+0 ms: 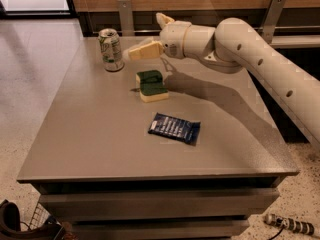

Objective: Pick 7up can

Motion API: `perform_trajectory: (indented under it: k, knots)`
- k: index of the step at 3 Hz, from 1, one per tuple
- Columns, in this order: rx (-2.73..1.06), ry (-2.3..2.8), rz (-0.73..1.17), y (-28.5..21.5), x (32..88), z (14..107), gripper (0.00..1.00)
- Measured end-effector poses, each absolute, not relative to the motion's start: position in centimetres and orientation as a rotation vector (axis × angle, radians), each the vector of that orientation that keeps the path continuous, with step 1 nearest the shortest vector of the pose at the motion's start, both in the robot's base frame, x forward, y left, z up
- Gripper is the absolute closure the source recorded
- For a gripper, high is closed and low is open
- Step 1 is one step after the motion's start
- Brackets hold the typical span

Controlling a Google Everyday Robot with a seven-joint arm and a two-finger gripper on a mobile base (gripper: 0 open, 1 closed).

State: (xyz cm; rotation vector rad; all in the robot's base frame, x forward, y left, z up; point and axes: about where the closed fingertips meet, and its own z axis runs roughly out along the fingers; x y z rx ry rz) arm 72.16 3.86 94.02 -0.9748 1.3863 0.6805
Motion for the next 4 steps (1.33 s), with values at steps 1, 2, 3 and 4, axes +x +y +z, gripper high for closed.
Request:
perform_trajectory:
  k: [1, 2, 3, 4]
  knots:
    - [-0.976, 1.400, 0.720, 6.1, 73.7, 92.9, 0.00]
    - [-0.974, 1.395, 0.785, 9.4, 75.2, 91.9, 0.00]
    - [-0.960, 1.381, 0.822, 11.1, 75.7, 91.4, 0.00]
    - [-0.949, 1.369, 0.872, 13.1, 75.9, 90.5, 0.00]
